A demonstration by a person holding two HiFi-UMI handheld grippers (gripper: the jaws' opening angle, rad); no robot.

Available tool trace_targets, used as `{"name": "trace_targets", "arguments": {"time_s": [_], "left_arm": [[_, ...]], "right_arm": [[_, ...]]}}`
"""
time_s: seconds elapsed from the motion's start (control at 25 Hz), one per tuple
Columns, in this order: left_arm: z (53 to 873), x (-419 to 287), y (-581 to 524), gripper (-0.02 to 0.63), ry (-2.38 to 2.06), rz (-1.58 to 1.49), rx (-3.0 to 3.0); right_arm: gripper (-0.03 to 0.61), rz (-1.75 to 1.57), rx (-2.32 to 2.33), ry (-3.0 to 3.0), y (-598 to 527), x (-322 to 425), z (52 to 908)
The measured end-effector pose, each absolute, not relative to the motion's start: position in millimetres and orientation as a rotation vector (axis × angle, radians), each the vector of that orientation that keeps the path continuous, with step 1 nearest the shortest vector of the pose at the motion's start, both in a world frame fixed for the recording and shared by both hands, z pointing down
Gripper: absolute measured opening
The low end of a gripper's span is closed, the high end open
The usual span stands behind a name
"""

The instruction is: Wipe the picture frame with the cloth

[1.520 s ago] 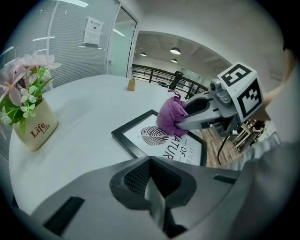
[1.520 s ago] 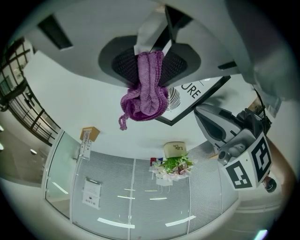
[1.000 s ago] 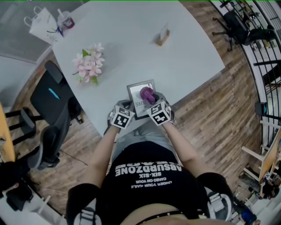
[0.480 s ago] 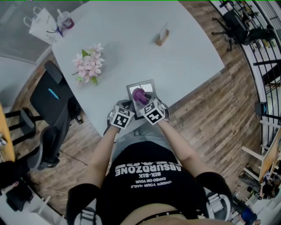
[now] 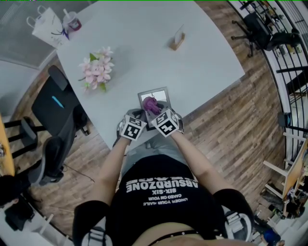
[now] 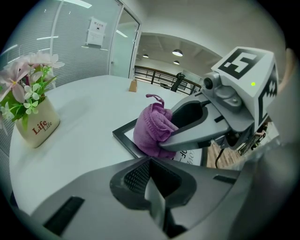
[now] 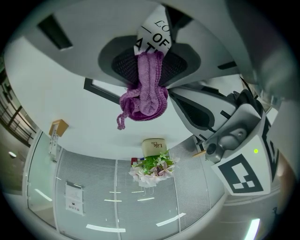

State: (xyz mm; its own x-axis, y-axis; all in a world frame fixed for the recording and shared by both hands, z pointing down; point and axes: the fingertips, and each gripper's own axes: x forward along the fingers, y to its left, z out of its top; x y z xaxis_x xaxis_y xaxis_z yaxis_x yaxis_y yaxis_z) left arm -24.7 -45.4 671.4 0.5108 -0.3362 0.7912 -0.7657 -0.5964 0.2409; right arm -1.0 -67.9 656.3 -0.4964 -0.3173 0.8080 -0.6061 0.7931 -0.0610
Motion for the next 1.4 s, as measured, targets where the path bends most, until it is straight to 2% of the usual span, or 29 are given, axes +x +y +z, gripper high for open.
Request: {"name": "trace_targets", "arguments": {"time_s": [0.8,1.4], "left_arm": [[671.3,-25.0,-45.3,0.015,-0.917,0.937,2.156],[670.8,-25.4,-45.5,0.015,-0.949,0.936,2.155]], "right_arm": [[0.135,0.416,0.596,-2.113,-7.9,13.3,657.1],[0.135,0.301,0.647,-2.067,-18.7,37.4,658.5]]}}
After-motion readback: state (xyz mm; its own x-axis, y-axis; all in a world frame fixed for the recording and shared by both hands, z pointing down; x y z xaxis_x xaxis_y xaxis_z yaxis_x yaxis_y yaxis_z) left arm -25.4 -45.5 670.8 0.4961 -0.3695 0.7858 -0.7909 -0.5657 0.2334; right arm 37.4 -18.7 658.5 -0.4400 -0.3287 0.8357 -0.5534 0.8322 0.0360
